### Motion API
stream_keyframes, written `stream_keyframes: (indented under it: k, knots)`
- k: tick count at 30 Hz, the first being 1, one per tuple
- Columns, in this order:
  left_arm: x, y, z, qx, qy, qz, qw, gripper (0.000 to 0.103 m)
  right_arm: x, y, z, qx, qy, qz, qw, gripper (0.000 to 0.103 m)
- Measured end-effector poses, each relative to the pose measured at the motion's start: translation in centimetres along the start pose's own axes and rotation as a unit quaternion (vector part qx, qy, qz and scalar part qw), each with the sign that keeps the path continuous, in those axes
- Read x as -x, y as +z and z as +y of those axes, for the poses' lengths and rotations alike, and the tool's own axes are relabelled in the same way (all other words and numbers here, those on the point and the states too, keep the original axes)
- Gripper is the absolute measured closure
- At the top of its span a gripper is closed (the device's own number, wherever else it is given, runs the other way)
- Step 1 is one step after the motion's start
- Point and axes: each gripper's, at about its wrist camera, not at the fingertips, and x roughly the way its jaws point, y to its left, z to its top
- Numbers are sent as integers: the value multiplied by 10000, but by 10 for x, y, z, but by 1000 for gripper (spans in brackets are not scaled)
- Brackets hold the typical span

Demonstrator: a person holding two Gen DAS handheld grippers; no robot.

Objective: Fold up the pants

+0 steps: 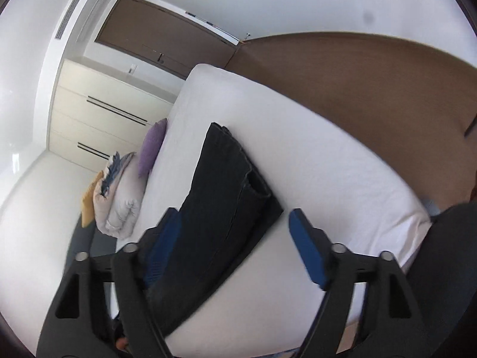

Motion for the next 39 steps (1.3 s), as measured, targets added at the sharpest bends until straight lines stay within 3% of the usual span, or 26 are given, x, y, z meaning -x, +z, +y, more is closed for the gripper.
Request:
stream_keyframes:
  k: [5, 8, 14, 16, 23, 27, 28, 32, 35, 37, 39]
  knots:
    - [-46, -19, -54, -277, -369, 582, 9972, 83, -18, -20, -20, -549, 275, 183, 9979, 27]
    - [-53, -32, -51, -117, -372, 559, 9977, 83, -11, -20, -34, -916, 467, 185, 9945, 37]
    - [-59, -33, -26, 425, -696, 646, 9946, 93, -46, -15, -22, -994, 639, 149, 9929, 38]
    - [-59, -36, -23, 540, -739, 618, 9939, 94, -63, -11, -17, -1036, 624, 103, 9926, 44]
    - [-62, -40, -25, 451, -696, 556, 9950, 94, -98, -4, -12, -1176, 422, 100, 9921, 90]
    - [-63, -41, -25, 489, -770, 527, 9944, 94, -109, -5, -7, -1138, 309, -12, 9930, 94]
    - [-63, -41, -24, 499, -789, 519, 9943, 95, -96, -8, -5, -1069, 238, -41, 9940, 94]
    - [-63, -42, -20, 593, -888, 496, 9930, 96, -96, -11, 36, -234, -235, -105, 9994, 94]
    - [-63, -43, -17, 645, -936, 477, 9924, 97, -105, -32, 101, 1201, -495, 33, 9915, 94]
    - [-63, -44, -16, 680, -958, 466, 9920, 98, -119, -66, 150, 2442, -689, 156, 9671, 94]
    - [-63, -44, -15, 712, -986, 457, 9915, 98, -138, -119, 193, 3804, -876, 335, 9200, 94]
